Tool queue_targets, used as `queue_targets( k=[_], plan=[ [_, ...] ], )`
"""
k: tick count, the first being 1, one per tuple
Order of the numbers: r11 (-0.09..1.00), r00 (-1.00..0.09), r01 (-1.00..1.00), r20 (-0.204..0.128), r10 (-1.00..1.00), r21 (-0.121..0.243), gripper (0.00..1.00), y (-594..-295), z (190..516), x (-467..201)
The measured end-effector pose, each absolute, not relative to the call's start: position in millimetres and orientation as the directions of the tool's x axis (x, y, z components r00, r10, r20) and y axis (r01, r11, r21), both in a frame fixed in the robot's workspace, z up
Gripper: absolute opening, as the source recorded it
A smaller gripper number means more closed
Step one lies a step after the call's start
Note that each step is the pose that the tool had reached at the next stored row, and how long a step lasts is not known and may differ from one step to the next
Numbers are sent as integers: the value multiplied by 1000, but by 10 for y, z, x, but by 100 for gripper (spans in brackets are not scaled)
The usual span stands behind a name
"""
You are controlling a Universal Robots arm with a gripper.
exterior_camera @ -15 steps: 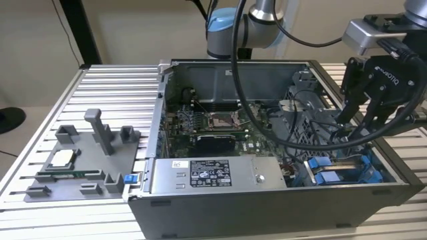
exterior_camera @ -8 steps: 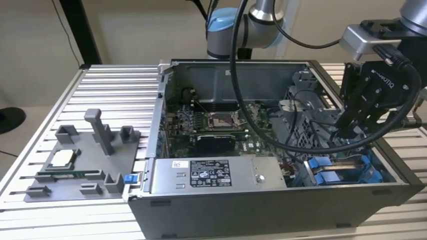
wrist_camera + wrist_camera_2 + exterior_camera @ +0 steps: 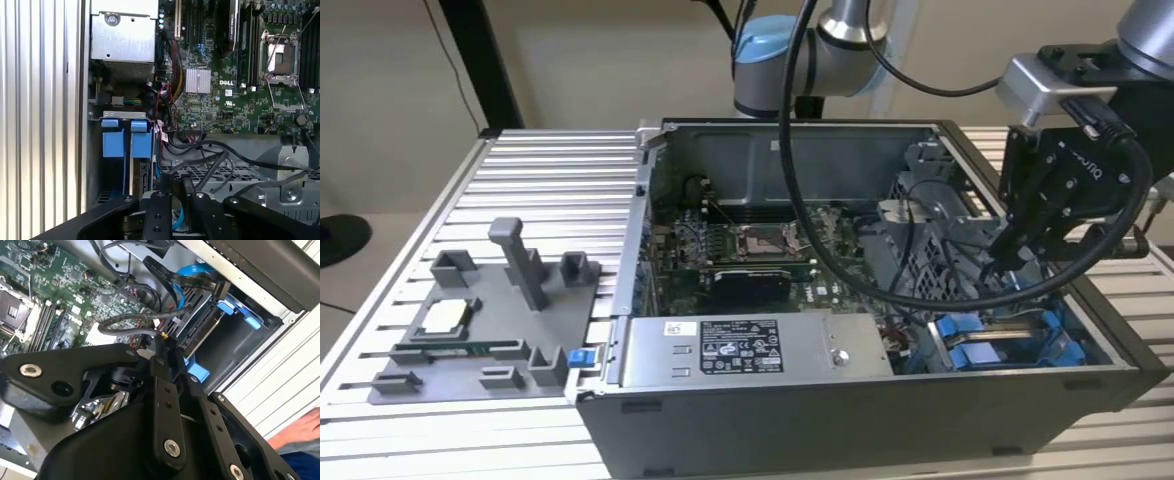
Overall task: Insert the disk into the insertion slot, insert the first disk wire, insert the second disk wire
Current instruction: 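Insert the first disk wire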
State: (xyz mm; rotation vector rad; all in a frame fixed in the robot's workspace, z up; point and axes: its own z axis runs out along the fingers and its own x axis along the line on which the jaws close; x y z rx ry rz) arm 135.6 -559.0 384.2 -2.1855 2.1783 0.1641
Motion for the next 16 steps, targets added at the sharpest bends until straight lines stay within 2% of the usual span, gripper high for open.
queue_targets(
  k=[16],
  plan=[
    [-25, 20, -999, -110, -994, 41, 0, -5780, 3741, 1381]
  ],
)
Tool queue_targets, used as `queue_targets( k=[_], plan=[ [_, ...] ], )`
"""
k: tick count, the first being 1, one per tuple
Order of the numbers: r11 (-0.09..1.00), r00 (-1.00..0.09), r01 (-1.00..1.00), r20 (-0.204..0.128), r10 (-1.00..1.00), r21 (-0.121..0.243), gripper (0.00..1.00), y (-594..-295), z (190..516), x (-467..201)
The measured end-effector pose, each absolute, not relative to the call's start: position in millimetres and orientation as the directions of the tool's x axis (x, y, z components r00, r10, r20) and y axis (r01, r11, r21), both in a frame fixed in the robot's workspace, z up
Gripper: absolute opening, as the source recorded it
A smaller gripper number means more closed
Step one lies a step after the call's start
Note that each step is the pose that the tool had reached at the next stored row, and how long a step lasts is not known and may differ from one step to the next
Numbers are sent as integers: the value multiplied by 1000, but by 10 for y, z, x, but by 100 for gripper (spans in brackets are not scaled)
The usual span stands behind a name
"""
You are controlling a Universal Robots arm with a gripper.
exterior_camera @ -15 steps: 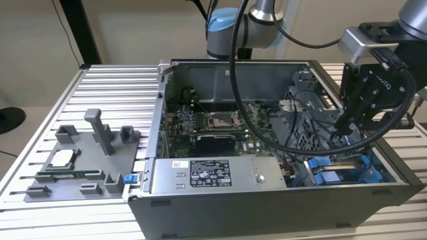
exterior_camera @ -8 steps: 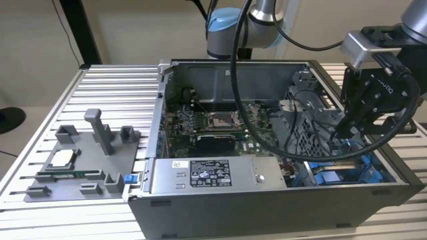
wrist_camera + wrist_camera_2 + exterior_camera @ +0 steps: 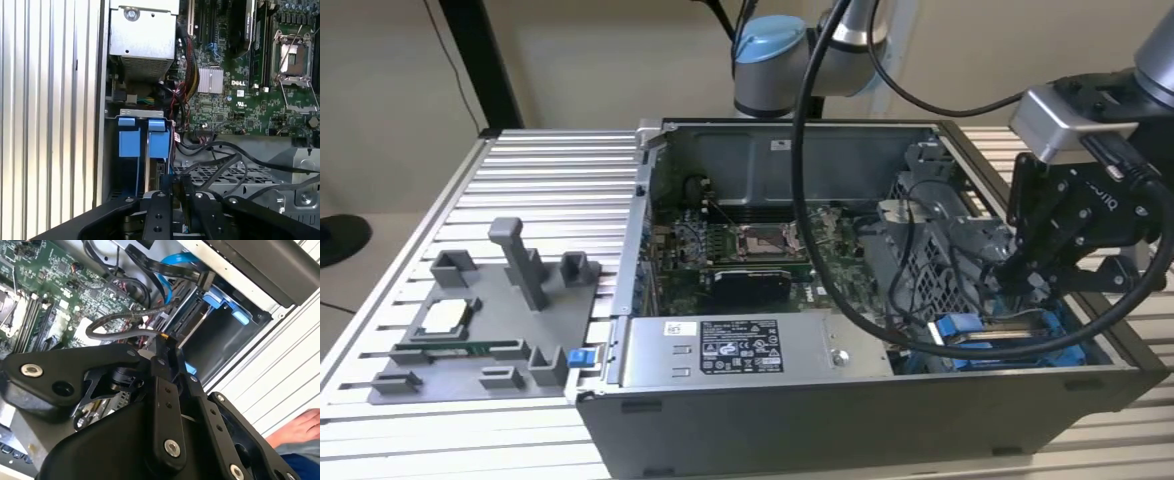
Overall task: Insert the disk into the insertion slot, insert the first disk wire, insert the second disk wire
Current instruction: 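Insert the first disk wire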
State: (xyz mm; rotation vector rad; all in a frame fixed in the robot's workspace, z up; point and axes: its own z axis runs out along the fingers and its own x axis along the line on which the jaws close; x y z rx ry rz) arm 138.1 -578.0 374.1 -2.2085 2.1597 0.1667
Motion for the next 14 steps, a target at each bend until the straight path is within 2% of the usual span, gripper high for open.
queue_targets(
  k=[14],
  plan=[
    [-30, 26, -999, -93, -995, 41, 0, -5803, 3697, 1392]
  ],
)
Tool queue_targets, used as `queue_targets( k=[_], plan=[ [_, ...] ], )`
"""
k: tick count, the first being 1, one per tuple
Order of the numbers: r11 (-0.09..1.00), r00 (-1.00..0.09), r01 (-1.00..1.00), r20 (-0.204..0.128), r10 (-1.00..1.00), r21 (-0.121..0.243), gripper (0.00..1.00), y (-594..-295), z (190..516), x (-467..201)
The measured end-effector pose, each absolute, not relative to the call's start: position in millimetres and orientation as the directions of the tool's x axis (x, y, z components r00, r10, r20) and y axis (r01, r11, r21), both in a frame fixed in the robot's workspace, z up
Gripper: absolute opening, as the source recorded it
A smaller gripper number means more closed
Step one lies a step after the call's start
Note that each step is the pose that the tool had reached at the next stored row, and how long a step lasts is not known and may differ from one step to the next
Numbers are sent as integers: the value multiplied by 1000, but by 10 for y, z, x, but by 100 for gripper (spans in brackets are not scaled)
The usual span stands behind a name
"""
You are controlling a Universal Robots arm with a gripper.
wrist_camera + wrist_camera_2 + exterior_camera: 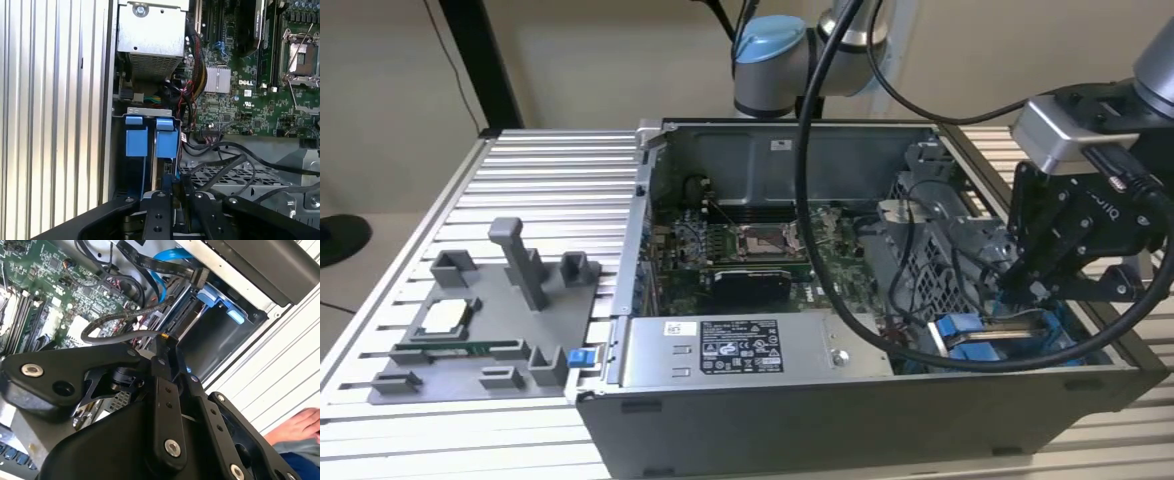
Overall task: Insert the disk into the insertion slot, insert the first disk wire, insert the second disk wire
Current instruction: 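Insert the first disk wire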
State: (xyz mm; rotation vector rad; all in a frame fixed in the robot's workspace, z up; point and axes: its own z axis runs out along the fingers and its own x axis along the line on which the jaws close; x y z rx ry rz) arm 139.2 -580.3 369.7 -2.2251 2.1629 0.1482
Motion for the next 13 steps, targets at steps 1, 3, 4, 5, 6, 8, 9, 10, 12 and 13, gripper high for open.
queue_targets(
  k=[1, 3, 4, 5, 6, 8, 9, 10, 12, 13],
  plan=[
    [-30, 26, -999, -87, -996, 42, 0, -5803, 3696, 1392],
    [-30, 26, -999, -78, -997, 42, 0, -5803, 3691, 1392],
    [-29, 26, -999, -70, -997, 42, 0, -5802, 3688, 1392],
    [-29, 26, -999, -62, -998, 42, 0, -5802, 3683, 1392],
    [-29, 26, -999, -55, -998, 42, 0, -5801, 3677, 1392],
    [-29, 27, -999, -51, -998, 37, 0, -5799, 3663, 1394],
    [-29, 27, -999, -50, -998, 33, 0, -5799, 3656, 1397],
    [-29, 27, -999, -50, -998, 31, 0, -5799, 3650, 1404],
    [-28, 27, -999, -50, -998, 27, 0, -5799, 3641, 1429],
    [-28, 27, -999, -50, -998, 24, 0, -5799, 3637, 1445]
  ],
)
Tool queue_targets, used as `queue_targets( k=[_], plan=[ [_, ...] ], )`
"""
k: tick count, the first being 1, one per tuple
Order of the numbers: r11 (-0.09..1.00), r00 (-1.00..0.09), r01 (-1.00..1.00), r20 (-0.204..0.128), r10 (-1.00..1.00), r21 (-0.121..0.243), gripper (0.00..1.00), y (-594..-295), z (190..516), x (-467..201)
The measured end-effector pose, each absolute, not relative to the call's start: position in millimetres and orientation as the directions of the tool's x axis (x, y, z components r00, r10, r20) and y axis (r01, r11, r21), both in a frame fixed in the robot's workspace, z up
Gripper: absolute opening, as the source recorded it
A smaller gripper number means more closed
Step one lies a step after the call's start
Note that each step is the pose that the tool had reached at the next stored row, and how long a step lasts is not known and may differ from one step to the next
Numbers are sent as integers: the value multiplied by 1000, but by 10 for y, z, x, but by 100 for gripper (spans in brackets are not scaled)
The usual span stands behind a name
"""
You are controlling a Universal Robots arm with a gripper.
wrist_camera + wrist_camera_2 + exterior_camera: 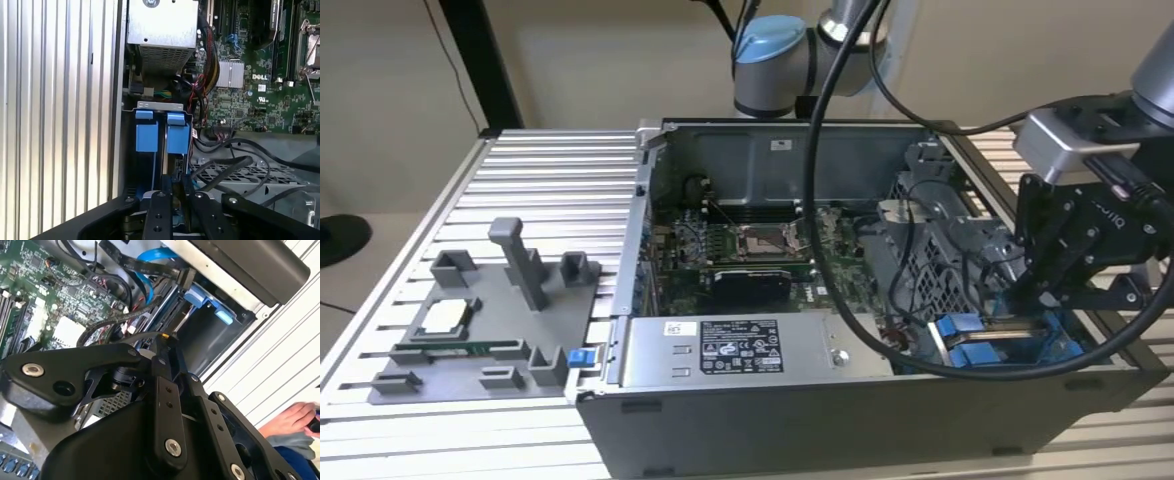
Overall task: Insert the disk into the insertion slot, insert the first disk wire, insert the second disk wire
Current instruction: 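Insert the first disk wire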
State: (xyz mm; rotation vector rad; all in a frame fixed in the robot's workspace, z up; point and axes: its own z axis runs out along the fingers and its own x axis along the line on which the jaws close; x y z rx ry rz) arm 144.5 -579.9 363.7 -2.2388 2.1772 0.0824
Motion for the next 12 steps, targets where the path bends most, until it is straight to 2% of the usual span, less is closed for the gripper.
queue_targets(
  k=[12],
  plan=[
    [-29, 28, -1000, -49, -998, 1, 0, -5770, 3552, 1522]
  ],
)
